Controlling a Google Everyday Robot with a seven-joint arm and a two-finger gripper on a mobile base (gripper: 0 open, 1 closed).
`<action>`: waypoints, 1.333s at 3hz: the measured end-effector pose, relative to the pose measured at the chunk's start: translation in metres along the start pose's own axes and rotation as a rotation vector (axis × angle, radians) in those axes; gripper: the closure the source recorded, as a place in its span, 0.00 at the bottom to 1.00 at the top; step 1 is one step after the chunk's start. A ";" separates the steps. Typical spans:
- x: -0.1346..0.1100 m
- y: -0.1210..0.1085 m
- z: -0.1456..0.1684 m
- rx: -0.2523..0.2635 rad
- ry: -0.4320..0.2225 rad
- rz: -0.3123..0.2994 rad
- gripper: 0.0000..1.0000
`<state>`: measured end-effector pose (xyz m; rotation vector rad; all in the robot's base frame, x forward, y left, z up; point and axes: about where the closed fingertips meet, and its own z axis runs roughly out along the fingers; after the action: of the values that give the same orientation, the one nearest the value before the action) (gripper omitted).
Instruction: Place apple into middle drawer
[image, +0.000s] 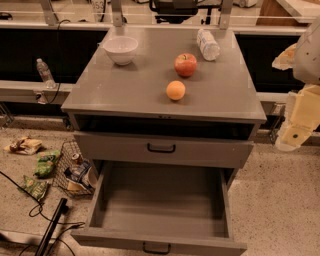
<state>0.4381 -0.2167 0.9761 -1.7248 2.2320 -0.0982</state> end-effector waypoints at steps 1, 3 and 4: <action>0.000 -0.001 0.000 0.002 -0.003 0.001 0.00; -0.018 -0.061 -0.010 0.153 -0.292 0.076 0.00; -0.027 -0.093 0.003 0.207 -0.484 0.136 0.00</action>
Offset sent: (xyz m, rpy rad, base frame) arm 0.0517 -0.0052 0.0125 0.1876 -0.1316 -0.0393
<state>0.5318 -0.2161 1.0013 -1.3150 1.8968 0.1055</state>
